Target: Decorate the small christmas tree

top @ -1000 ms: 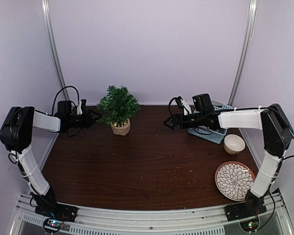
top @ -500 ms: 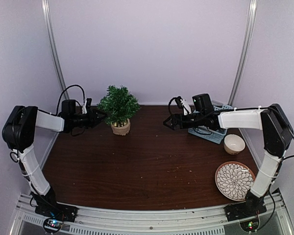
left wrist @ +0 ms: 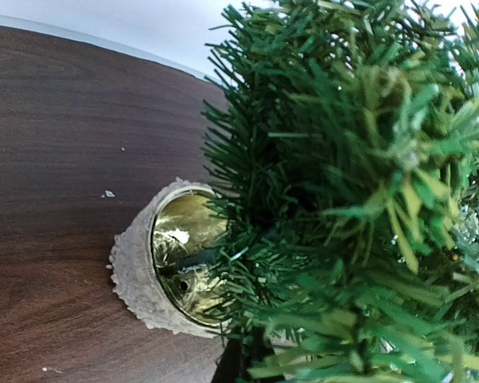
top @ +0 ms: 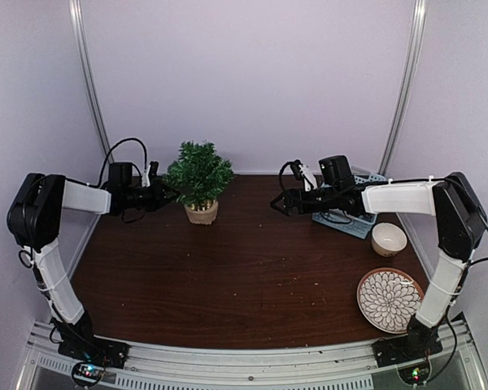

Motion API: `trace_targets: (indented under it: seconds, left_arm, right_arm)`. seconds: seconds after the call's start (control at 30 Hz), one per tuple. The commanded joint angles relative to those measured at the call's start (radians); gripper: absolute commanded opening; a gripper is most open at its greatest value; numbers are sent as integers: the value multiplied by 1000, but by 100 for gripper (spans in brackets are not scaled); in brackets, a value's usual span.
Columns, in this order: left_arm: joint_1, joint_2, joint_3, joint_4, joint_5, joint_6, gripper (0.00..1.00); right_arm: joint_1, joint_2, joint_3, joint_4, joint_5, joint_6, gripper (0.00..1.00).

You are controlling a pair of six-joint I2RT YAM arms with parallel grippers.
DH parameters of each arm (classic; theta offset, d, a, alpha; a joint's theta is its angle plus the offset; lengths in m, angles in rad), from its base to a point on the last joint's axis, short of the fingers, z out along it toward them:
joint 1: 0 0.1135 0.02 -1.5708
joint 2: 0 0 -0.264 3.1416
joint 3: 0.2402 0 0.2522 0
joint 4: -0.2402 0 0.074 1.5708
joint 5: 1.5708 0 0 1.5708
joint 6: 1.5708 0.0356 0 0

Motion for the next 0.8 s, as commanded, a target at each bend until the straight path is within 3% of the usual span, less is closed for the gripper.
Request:
trace_targets:
  seconds: [0.0,0.27,0.57,0.77]
  left_arm:
    - [-11,-8,-6,35,0,-16,0]
    - [-42,-80,-94,106,45,-98,0]
    - [-151,-166,-159,55,62,-75,0]
    - [-225,-194,-275,221,86,-175,0]
  right_arm:
    - [6,-19,-8,29,-3,4,100]
    - [15,-15,2,35,-12,11,100]
    - [26,-25,12,26,-25,5,100]
    - [28,-73,-6,16,-35,-1,100]
